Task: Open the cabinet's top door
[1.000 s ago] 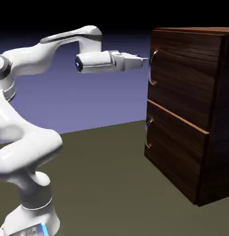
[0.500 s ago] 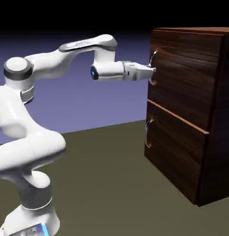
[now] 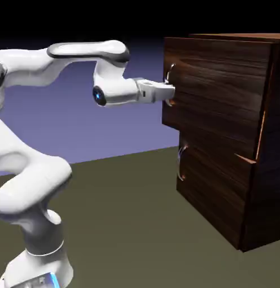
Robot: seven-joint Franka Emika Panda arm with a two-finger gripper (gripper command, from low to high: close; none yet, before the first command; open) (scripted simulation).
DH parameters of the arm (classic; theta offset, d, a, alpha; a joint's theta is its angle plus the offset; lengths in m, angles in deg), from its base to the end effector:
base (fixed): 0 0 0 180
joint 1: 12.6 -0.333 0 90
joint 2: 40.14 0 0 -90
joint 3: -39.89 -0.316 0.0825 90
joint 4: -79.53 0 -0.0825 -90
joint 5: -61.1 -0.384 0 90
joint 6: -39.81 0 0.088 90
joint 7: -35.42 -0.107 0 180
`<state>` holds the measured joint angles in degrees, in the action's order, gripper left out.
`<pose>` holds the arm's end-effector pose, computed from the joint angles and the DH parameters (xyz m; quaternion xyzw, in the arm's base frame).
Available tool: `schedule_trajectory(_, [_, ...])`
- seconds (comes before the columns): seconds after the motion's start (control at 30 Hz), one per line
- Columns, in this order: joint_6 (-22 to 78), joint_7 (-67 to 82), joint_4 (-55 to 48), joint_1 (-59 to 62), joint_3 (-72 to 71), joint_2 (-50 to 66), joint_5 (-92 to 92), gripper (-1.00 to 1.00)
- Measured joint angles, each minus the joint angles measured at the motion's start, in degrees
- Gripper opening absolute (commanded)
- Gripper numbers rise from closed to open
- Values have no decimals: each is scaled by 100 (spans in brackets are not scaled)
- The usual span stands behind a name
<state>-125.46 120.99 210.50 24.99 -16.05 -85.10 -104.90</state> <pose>0.3980 0.1905 0.5341 -0.6799 0.1942 -0.6184 0.3430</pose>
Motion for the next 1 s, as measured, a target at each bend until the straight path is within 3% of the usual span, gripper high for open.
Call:
schedule_trajectory(0.57, [1207,-1306,2360,-3389,3210,-933,3149,-100])
schedule_trajectory(1.0, [2338,-2798,3572,-4277,5364,-2401,6390,-100])
